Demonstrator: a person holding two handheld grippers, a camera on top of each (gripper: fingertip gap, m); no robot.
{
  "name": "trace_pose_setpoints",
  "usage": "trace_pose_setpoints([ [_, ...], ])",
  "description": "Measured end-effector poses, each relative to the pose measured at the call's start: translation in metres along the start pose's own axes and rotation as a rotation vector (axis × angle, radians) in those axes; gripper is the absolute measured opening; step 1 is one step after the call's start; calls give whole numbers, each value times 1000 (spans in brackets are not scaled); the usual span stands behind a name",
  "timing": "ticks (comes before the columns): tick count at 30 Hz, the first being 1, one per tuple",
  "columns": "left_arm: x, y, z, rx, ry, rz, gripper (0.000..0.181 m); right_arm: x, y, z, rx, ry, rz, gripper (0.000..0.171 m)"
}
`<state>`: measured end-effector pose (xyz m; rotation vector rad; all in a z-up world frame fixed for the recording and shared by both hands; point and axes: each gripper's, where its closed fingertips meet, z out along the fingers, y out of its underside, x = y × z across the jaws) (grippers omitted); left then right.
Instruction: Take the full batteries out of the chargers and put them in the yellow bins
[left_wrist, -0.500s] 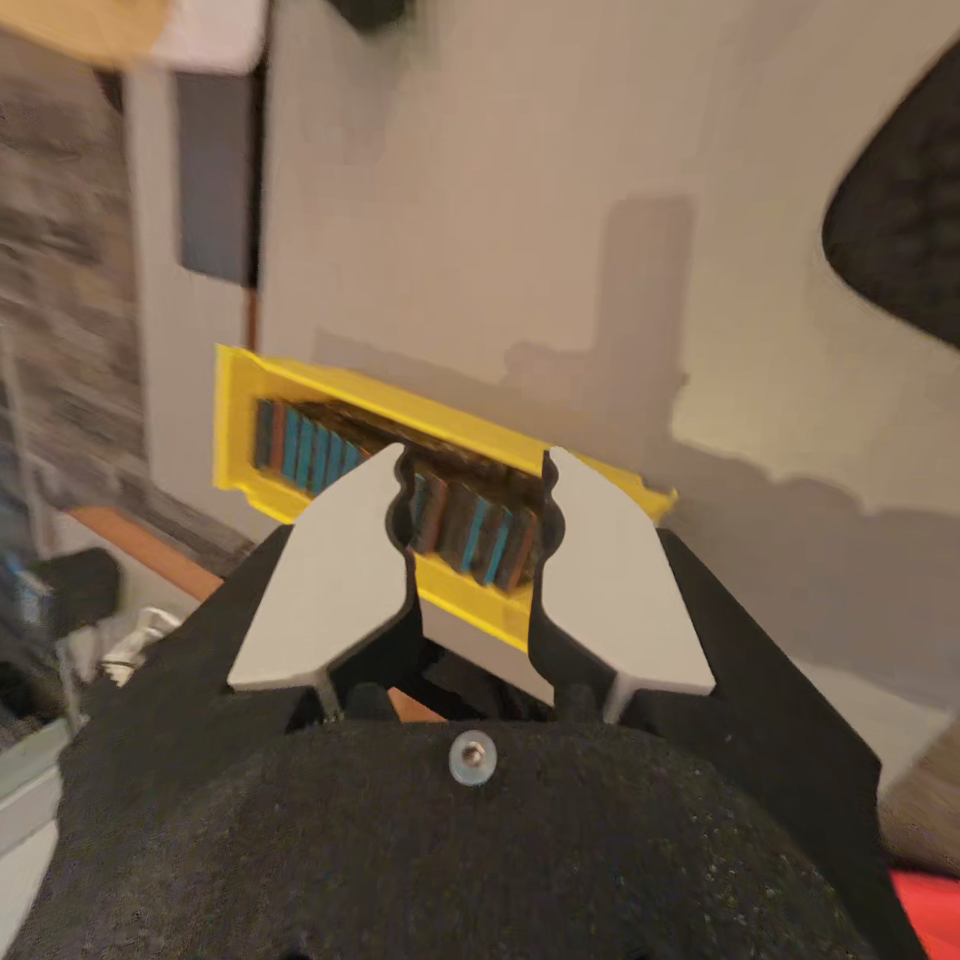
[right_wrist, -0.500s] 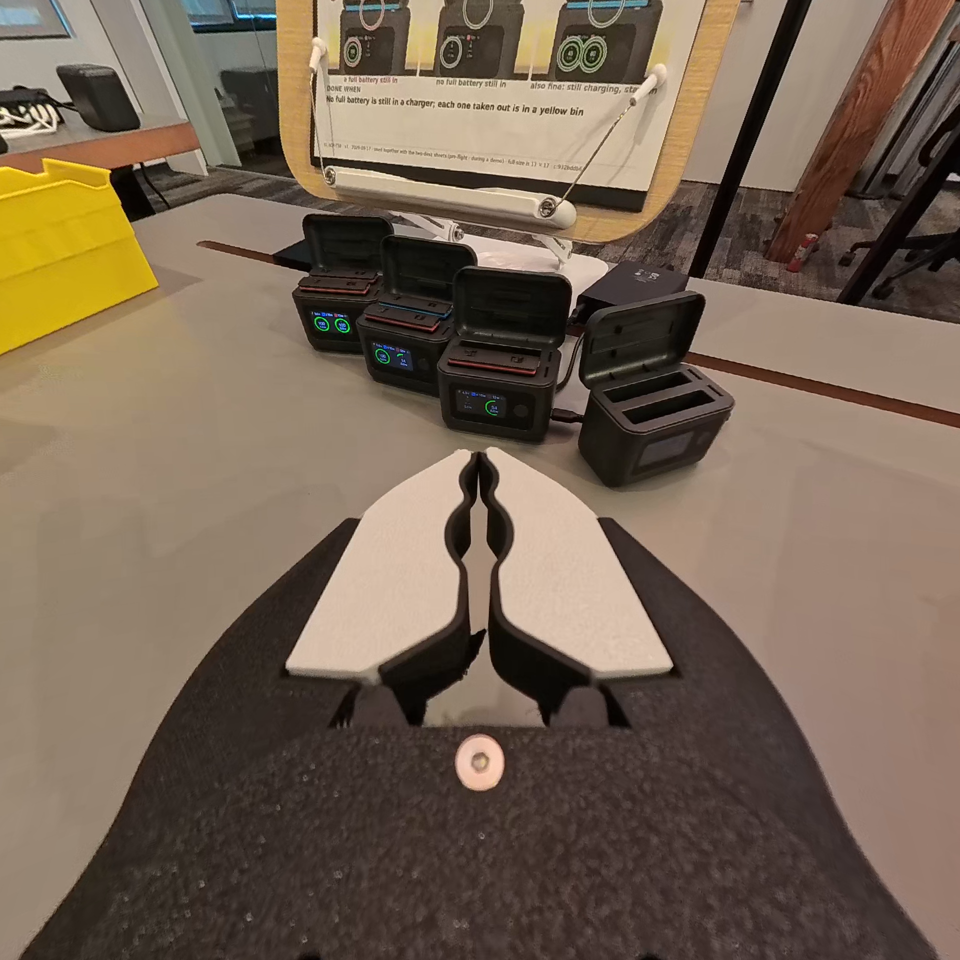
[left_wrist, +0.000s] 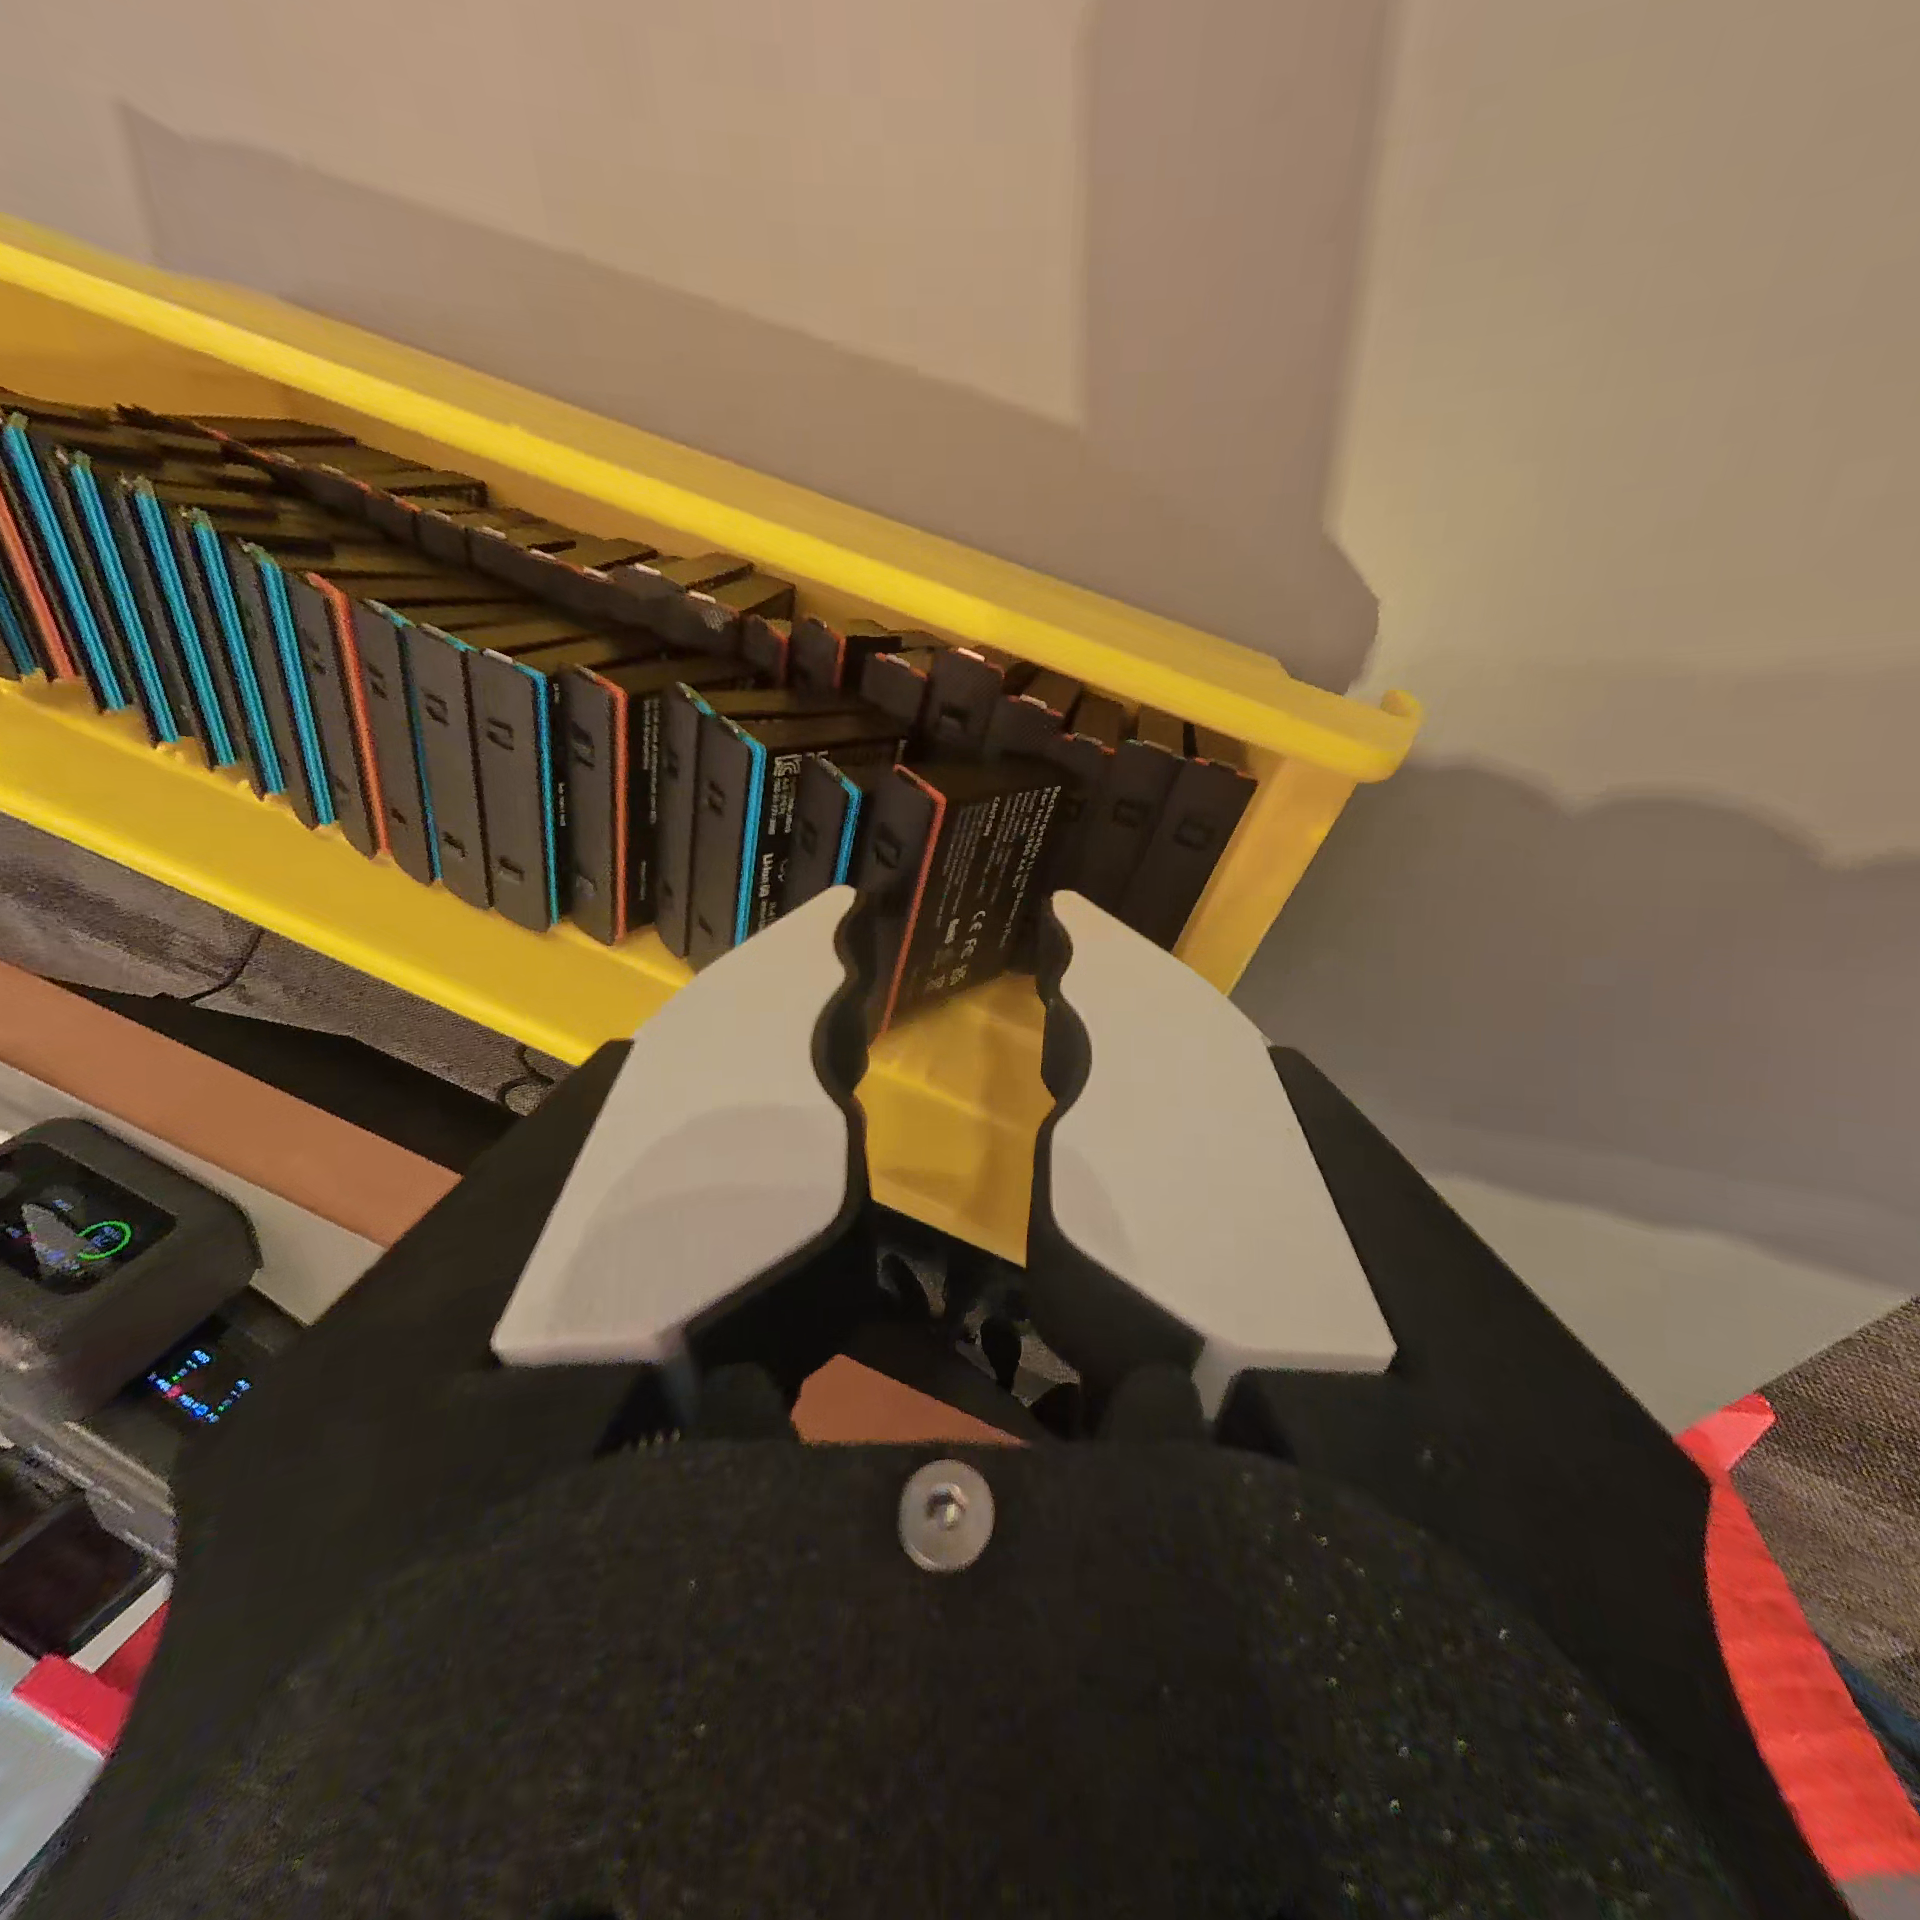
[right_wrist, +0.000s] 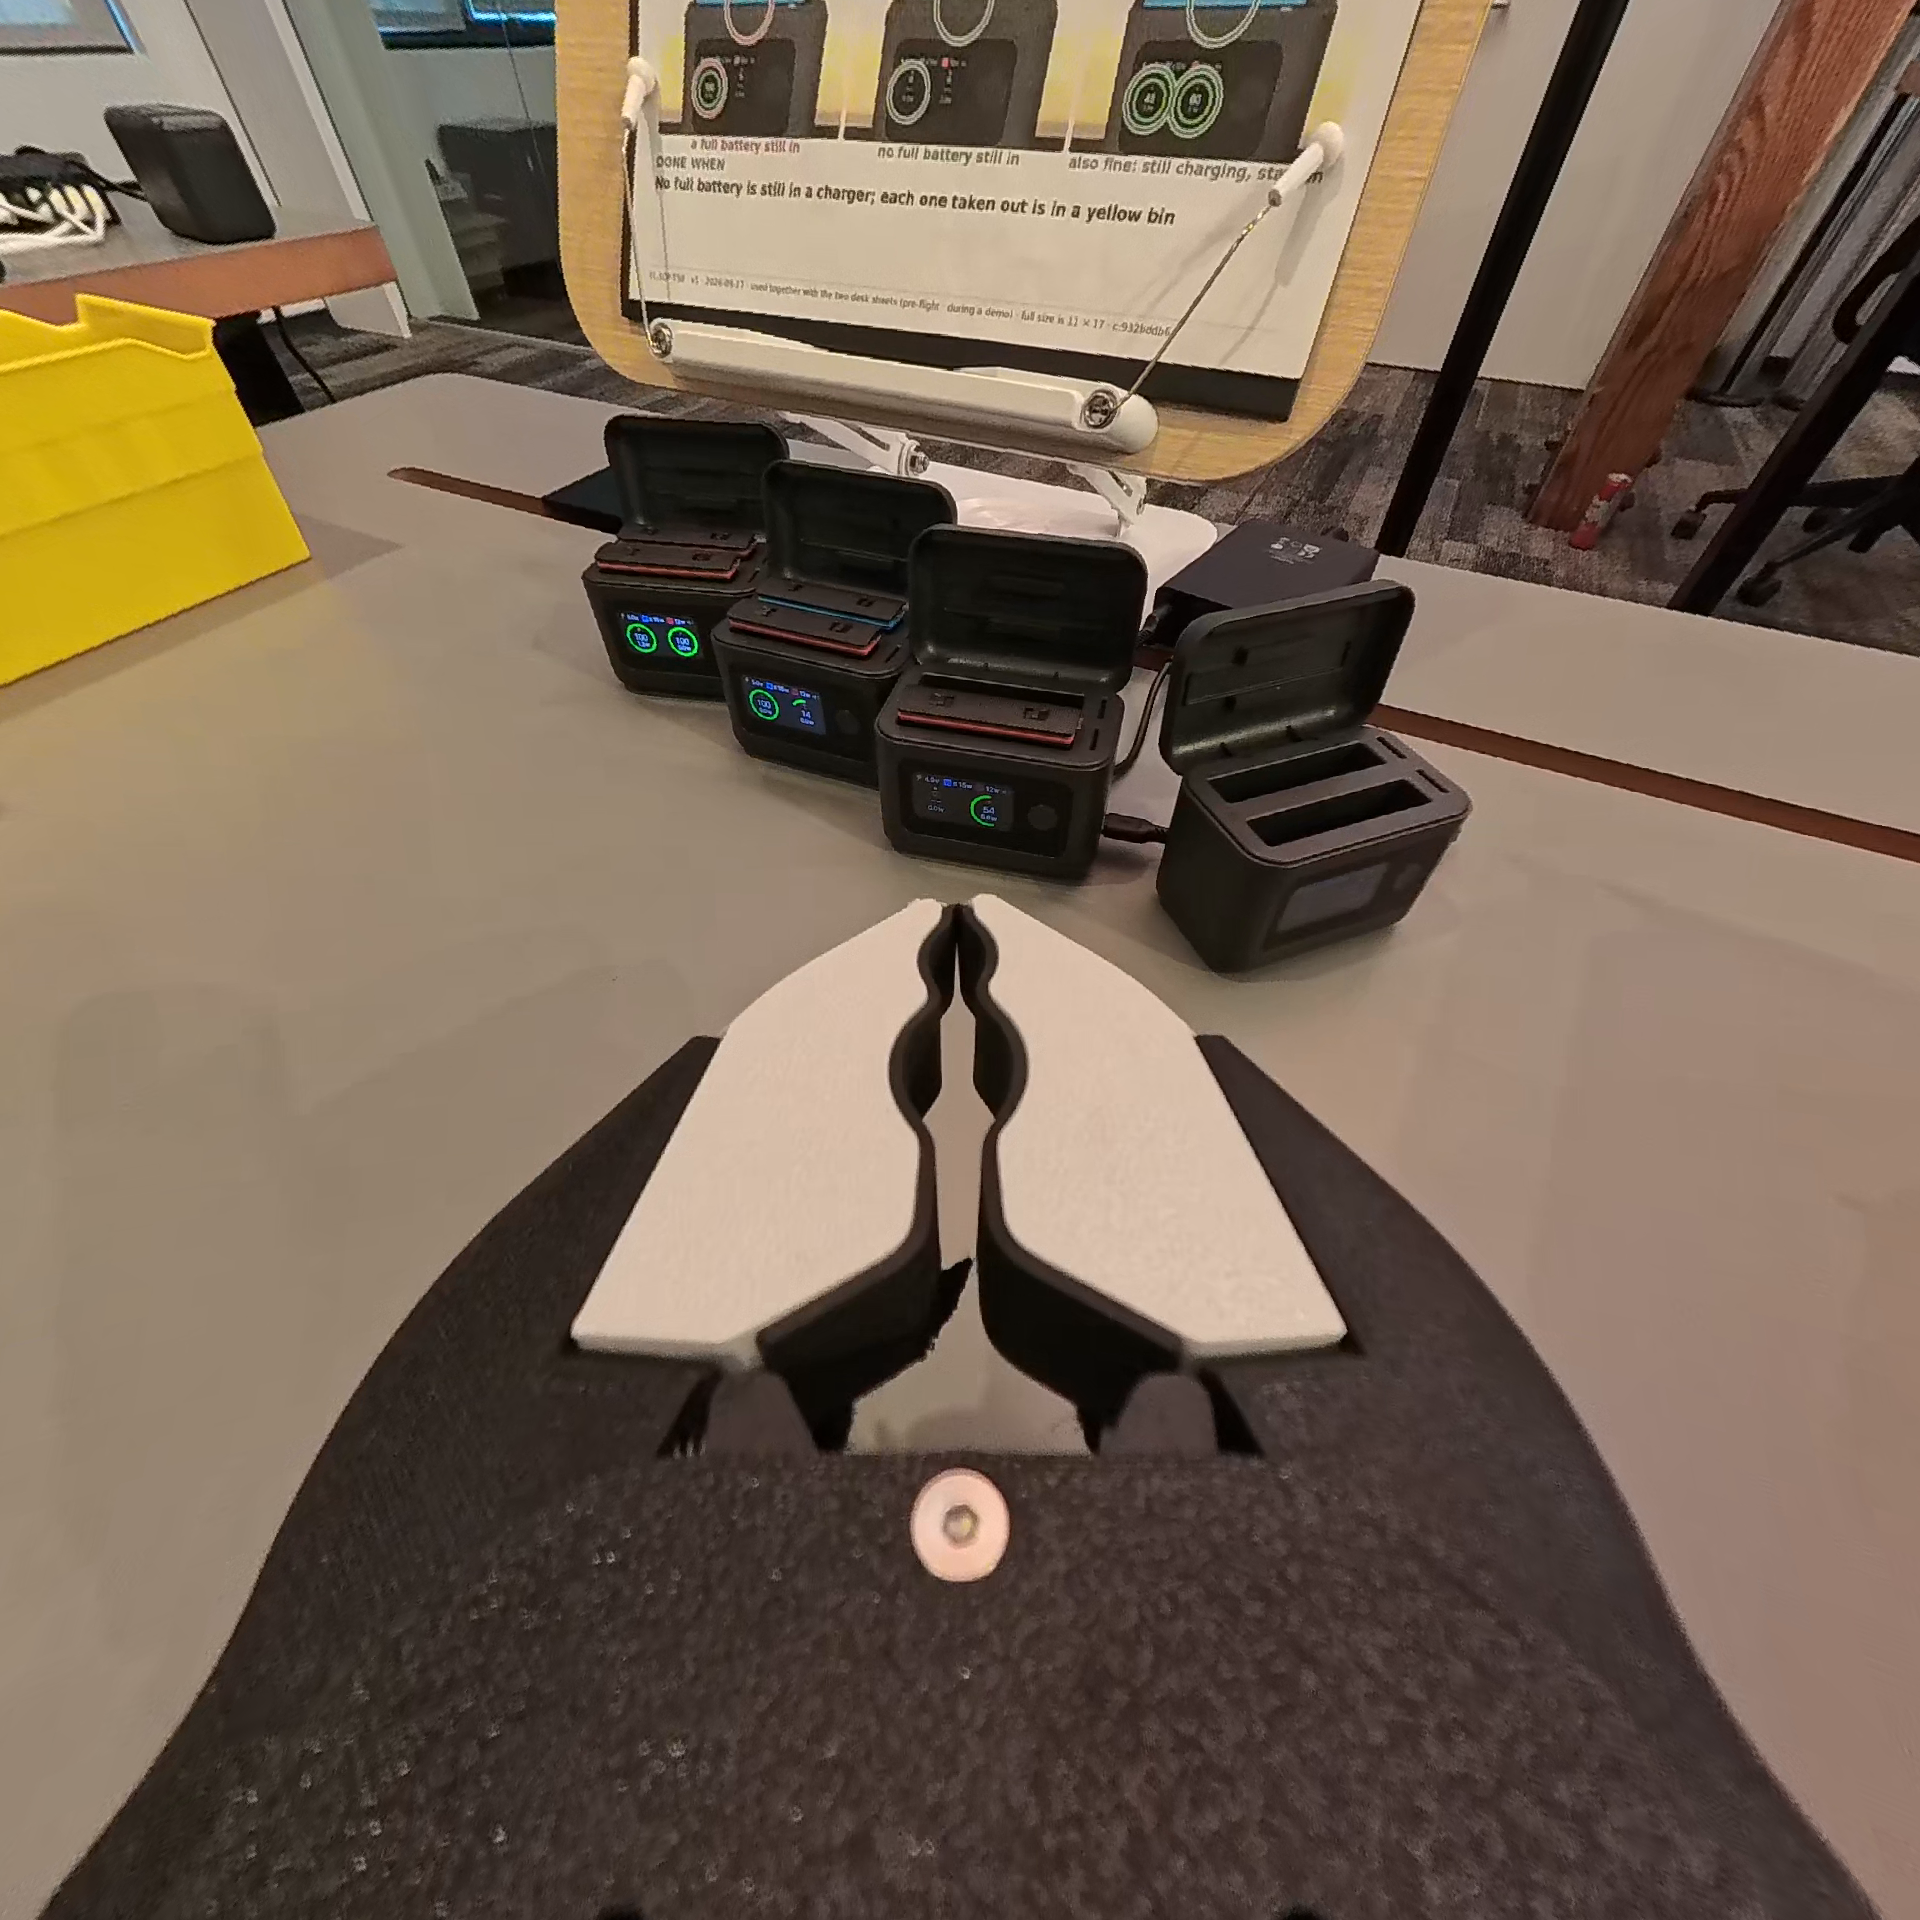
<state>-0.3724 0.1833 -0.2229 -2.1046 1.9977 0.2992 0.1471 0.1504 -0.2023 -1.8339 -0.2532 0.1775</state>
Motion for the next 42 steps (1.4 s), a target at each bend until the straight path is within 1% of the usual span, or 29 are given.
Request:
trace_pose_setpoints([
  [7, -6, 6, 6, -40, -61, 34, 27, -1, 1, 0, -2, -4, 0, 0],
  [13, -3, 7, 7, -35, -85, 50, 33, -2, 0, 0, 0, -9, -1, 0],
  [19, 4, 10, -4, -44, -91, 63, 19, -1, -1, 0, 4, -4, -2, 0],
  [23, 6, 16, -4, -63, -122, 70, 24, -2, -1, 0, 3, -7, -3, 0],
  [26, 6, 17, -3, -63, -140, 76, 24, -2, -1, 0, 4, -7, -5, 0],
  [29, 8, 18, -7, -63, -136, 78, 17, -2, -1, 0, 4, -5, -6, 0],
  [32, 7, 21, -5, -69, -163, 89, 19, -1, -1, 0, 4, -6, -5, 0],
  [34, 6, 20, -3, -66, -186, 90, 25, -2, -1, 0, 3, -8, -6, 0],
  [39, 0, 20, -2, -53, -221, 91, 18, -2, 0, 0, 3, -9, -6, 0],
  [42, -4, 23, 2, -72, -225, 81, 29, -3, 0, 0, 2, -12, -5, 0],
])
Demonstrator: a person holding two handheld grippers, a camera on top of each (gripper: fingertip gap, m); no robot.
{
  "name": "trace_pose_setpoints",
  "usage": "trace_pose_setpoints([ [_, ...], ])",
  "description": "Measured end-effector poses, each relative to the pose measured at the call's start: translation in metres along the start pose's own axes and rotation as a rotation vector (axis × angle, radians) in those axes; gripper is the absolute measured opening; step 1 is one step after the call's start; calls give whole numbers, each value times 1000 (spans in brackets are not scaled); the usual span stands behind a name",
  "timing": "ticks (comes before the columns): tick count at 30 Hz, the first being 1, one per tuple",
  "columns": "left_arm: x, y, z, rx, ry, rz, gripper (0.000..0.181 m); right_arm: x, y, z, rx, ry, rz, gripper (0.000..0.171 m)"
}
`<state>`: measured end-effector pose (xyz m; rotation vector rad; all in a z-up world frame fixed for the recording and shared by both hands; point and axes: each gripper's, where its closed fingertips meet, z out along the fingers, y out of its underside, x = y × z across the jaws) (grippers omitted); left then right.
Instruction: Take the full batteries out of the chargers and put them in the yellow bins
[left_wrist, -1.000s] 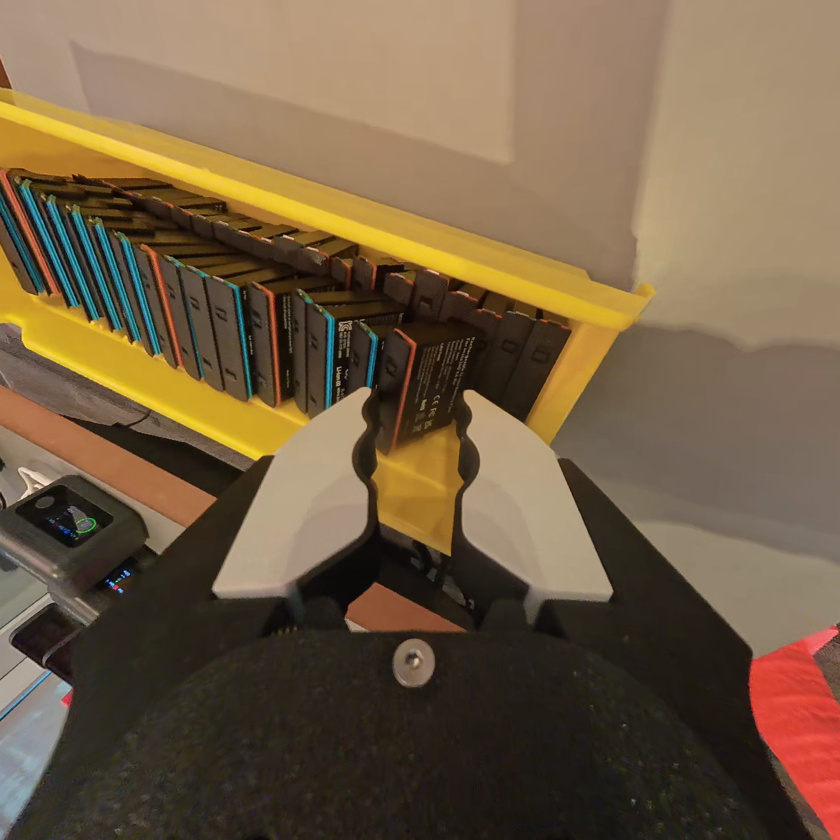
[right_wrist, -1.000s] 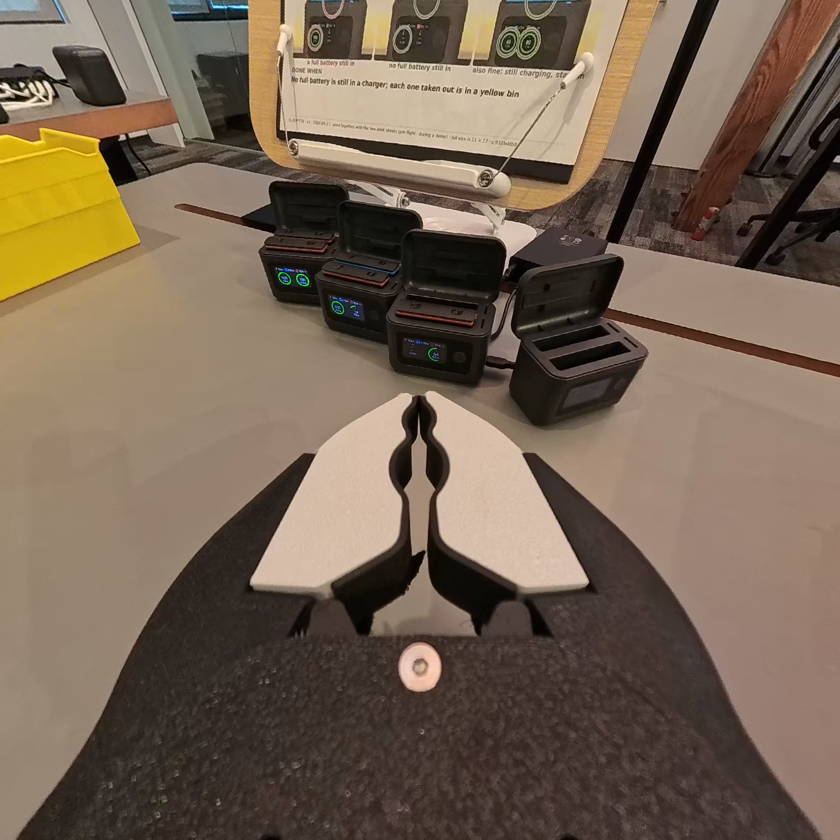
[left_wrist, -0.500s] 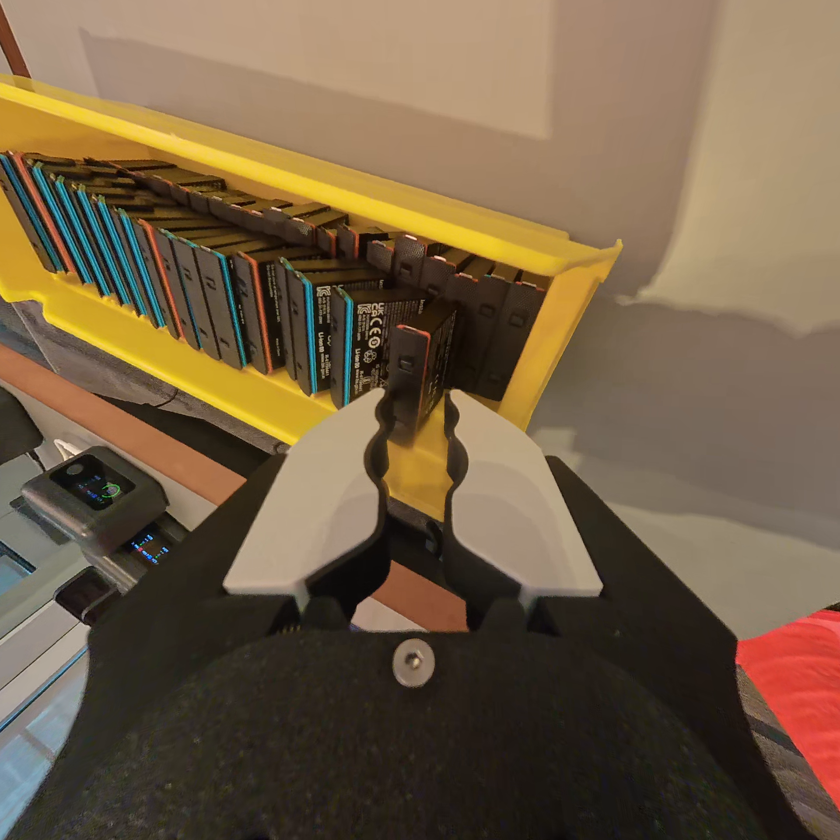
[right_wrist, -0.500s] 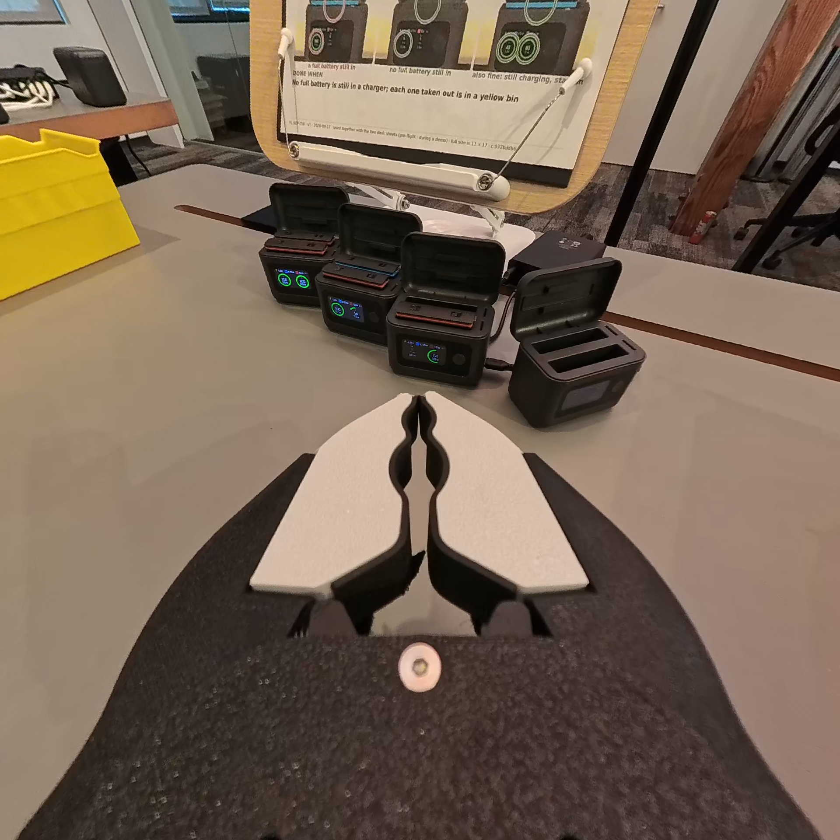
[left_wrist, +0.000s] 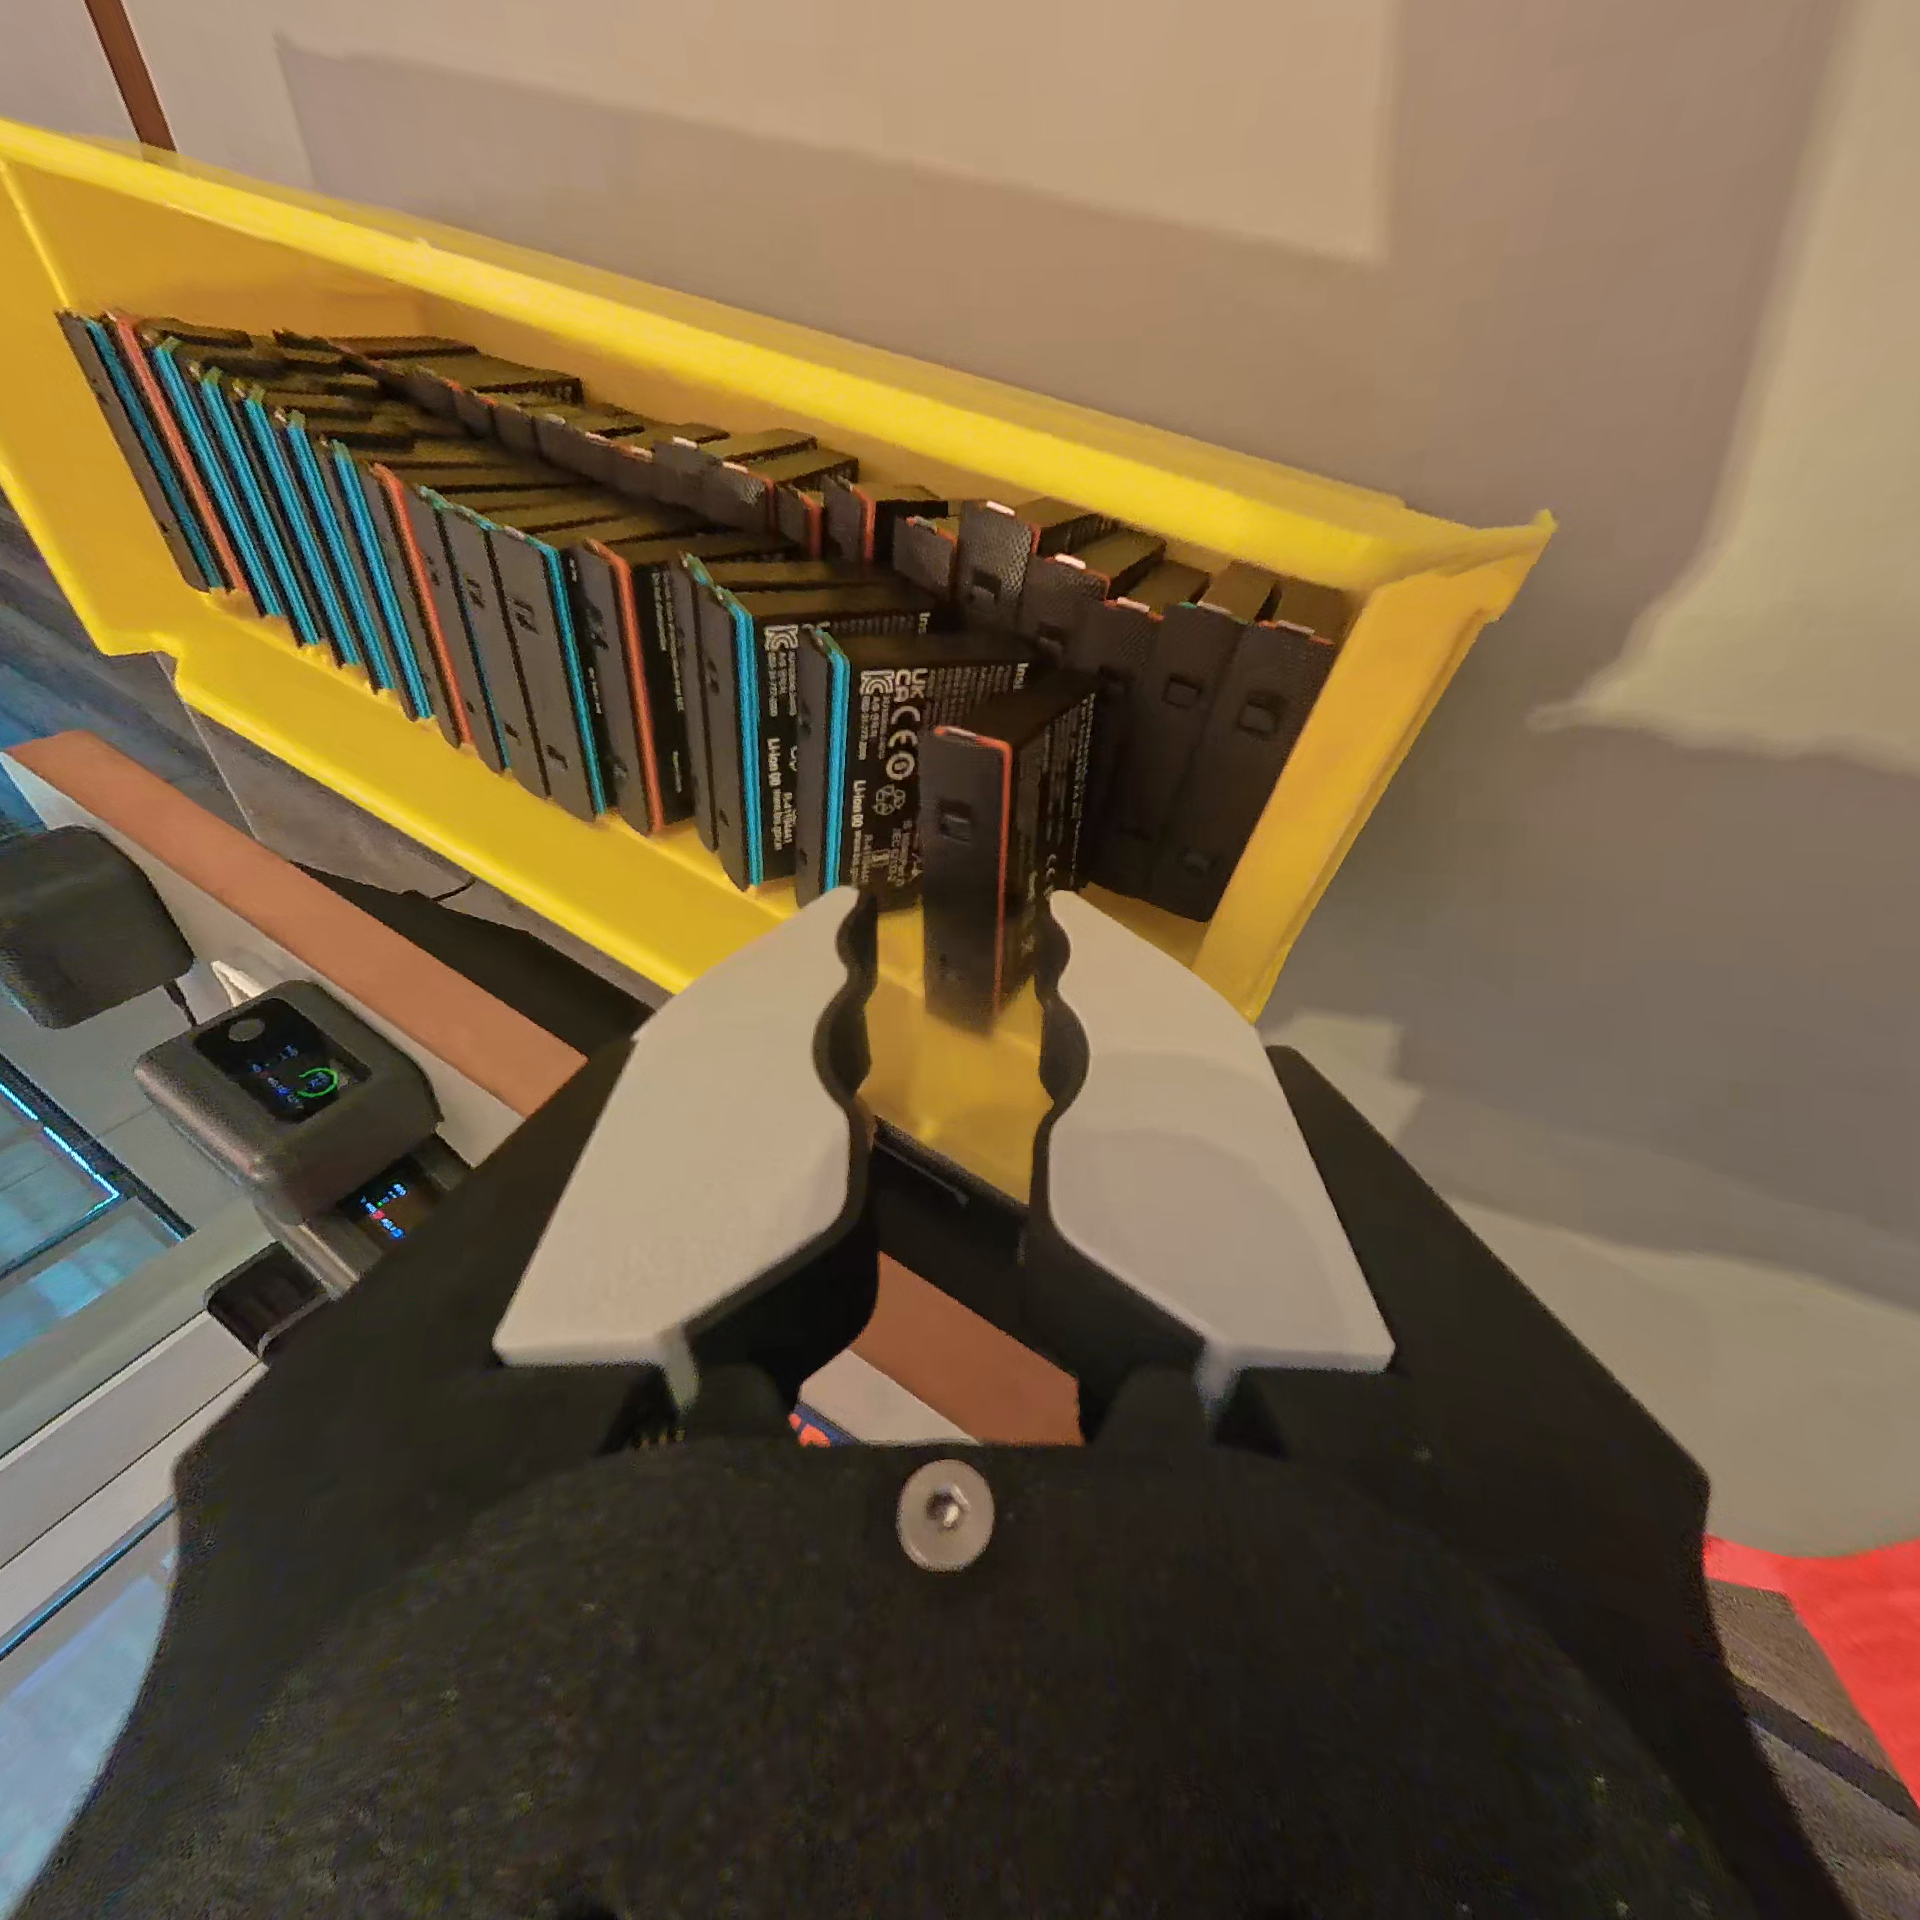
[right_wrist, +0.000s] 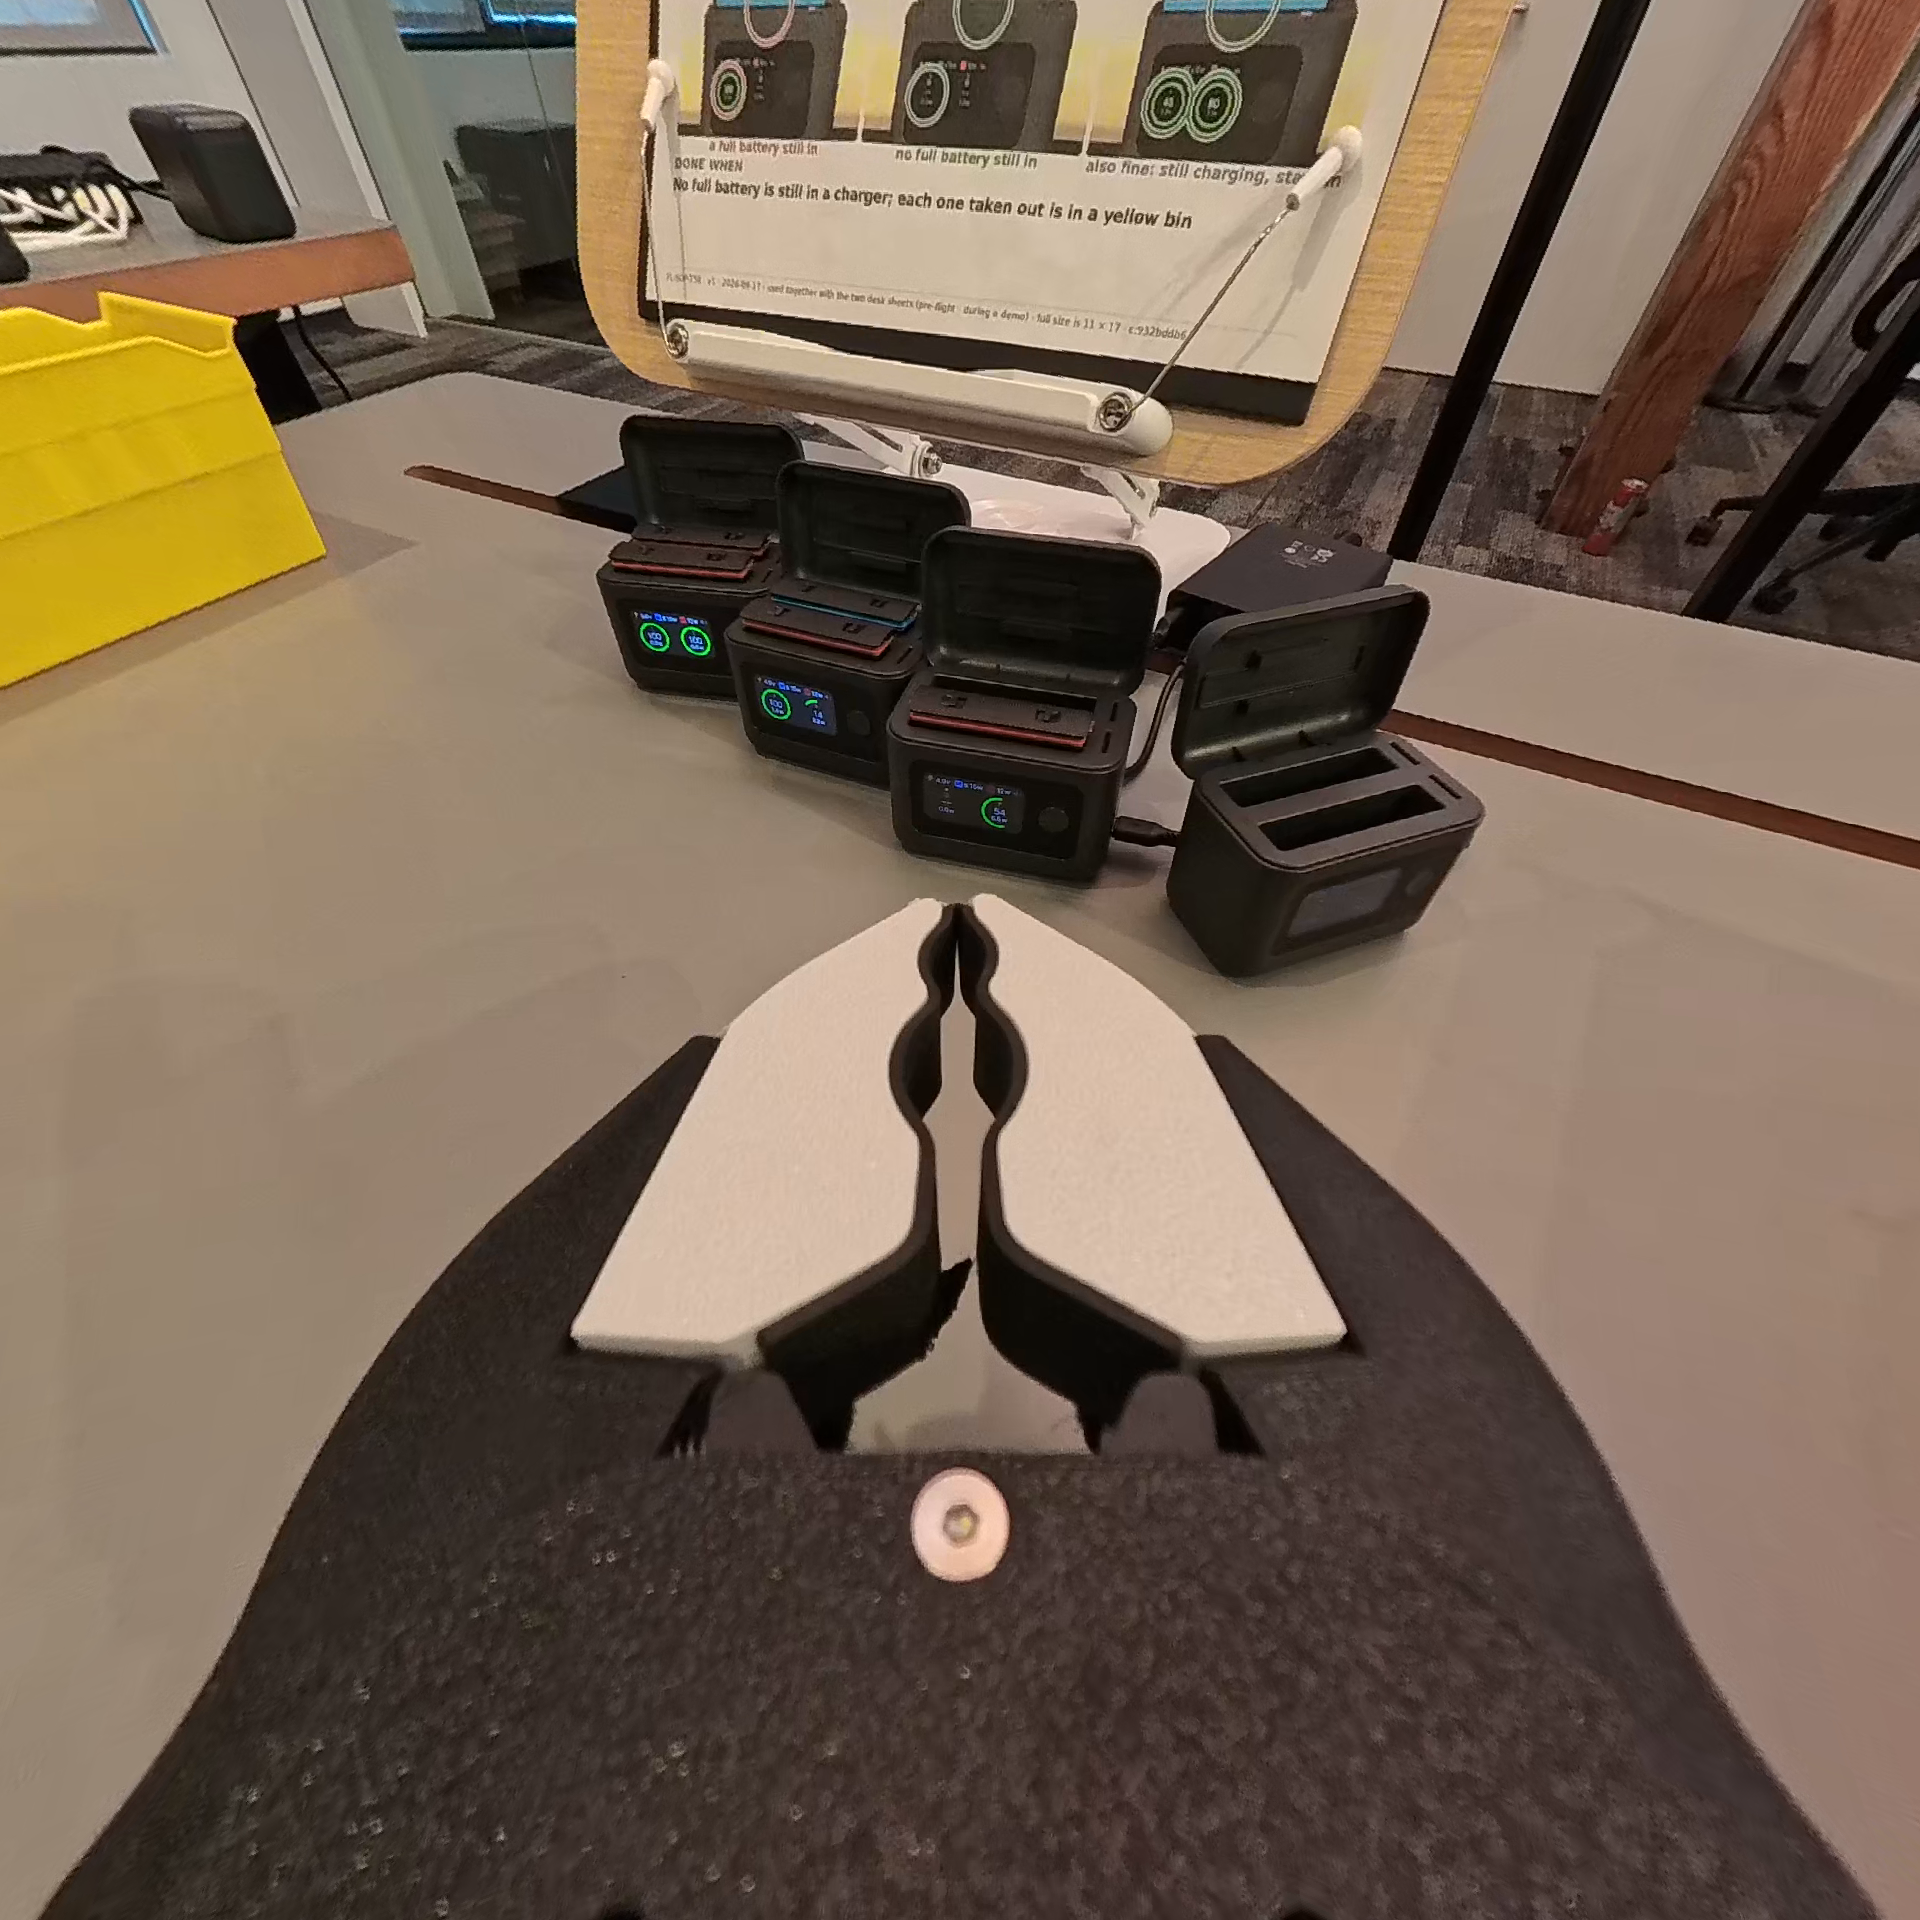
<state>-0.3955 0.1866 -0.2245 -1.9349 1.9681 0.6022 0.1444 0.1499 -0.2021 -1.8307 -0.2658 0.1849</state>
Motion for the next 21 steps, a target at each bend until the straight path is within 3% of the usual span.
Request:
trace_pose_setpoints([
  [3, -1, -1, 3, -9, 23, -21, 35, 0, 0, 0, 0, -2, -1, 0],
  [7, 0, -4, 1, -9, 15, 38, 21, 0, 0, 0, 0, -4, 1, 0],
  [13, 2, -3, -4, -18, 40, 21, 16, 0, -1, 0, 1, -6, 2, 0],
  [21, -41, -25, -63, 194, -83, -148, 15, 4, -6, -3, 24, 3, -2, 0],
])
